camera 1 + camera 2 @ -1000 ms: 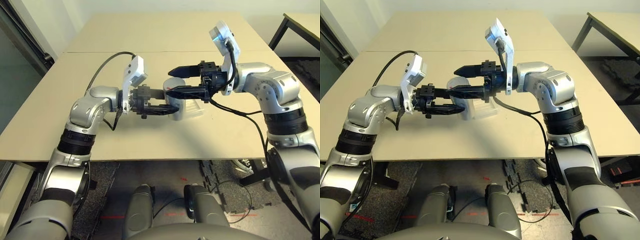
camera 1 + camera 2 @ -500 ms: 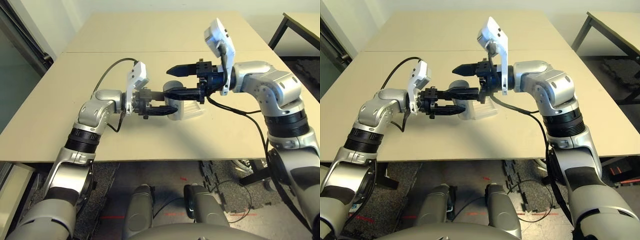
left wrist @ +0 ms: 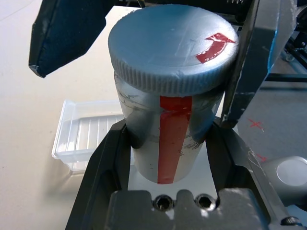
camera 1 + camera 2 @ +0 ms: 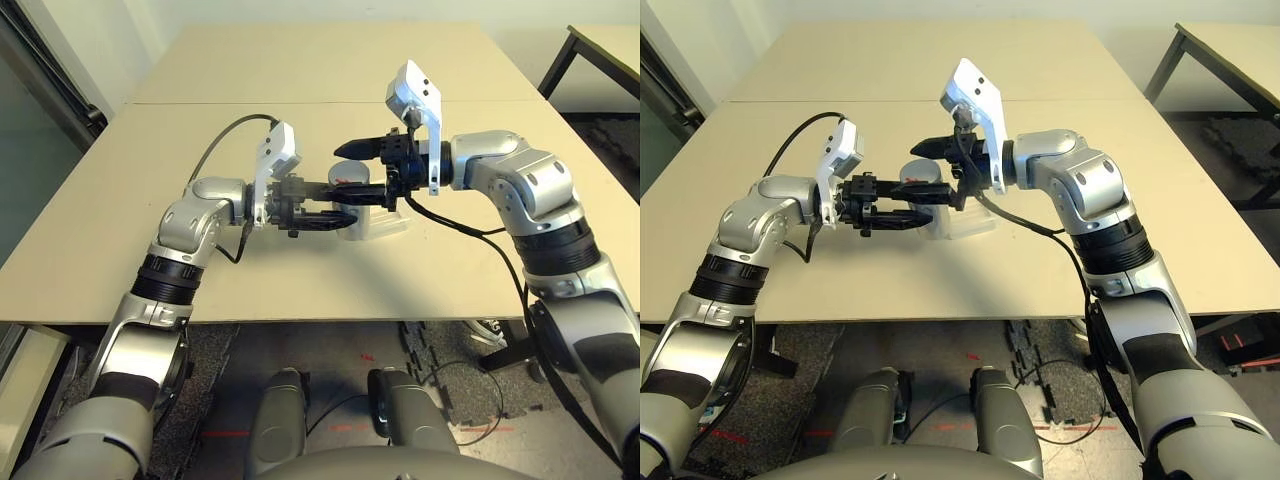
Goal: Pour the medicine from the bottle into the box.
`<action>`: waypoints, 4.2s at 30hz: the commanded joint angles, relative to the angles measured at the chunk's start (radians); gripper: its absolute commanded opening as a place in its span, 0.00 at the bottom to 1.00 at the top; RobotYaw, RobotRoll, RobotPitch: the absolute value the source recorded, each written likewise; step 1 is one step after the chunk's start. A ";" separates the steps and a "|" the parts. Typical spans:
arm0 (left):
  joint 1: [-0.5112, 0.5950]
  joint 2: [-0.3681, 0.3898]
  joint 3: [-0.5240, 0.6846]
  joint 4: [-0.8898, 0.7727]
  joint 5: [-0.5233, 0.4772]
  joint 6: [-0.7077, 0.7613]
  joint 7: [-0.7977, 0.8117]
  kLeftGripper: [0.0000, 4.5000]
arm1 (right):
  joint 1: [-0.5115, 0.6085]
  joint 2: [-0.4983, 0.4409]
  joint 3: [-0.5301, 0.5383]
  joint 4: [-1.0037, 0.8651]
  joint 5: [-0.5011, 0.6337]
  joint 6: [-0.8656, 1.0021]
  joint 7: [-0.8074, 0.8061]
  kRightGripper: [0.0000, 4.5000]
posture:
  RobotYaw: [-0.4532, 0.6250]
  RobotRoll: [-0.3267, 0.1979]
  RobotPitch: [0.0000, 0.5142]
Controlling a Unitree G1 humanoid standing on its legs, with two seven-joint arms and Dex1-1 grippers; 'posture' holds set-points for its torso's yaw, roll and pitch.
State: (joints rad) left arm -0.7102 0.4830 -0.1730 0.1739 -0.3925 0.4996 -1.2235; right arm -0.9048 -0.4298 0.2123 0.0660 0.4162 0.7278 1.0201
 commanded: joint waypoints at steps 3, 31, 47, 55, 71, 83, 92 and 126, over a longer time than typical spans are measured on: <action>0.002 0.023 0.006 -0.022 0.002 0.012 -0.001 0.55 | -0.001 -0.022 -0.040 0.012 -0.002 -0.003 -0.013 1.00 | 0.41 0.62 0.20; 0.016 0.048 0.031 -0.041 -0.004 0.037 0.026 0.55 | 0.044 -0.157 -0.138 0.016 0.049 0.047 0.001 1.00 | 0.41 0.62 0.18; -0.010 0.033 0.018 0.006 0.016 0.016 0.021 0.55 | 0.044 -0.047 -0.106 -0.128 0.122 0.133 -0.063 1.00 | 0.40 0.62 0.17; -0.013 0.018 0.015 0.008 0.018 0.014 0.023 0.55 | 0.015 -0.004 -0.038 -0.083 0.069 0.081 -0.064 1.00 | 0.40 0.62 0.17; 0.008 0.018 0.015 0.003 0.021 0.005 0.016 0.55 | -0.009 -0.005 -0.059 -0.013 0.018 0.045 -0.076 1.00 | 0.40 0.62 0.17; 0.017 0.028 0.019 0.028 0.027 -0.010 0.013 0.55 | 0.025 -0.067 -0.113 -0.029 0.051 0.062 -0.098 1.00 | 0.40 0.62 0.18; 0.020 0.030 0.022 0.044 0.032 -0.023 0.013 0.55 | 0.053 -0.082 -0.137 -0.063 0.076 0.089 -0.101 1.00 | 0.40 0.62 0.18; -0.021 0.010 0.012 0.103 0.059 -0.054 -0.011 0.55 | 0.022 0.017 0.002 -0.072 0.040 0.064 -0.105 1.00 | 0.39 0.62 0.17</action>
State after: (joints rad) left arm -0.7207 0.4911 -0.1489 0.2632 -0.3464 0.4468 -1.2253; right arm -0.8710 -0.4152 0.1925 -0.0139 0.4680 0.8052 0.9088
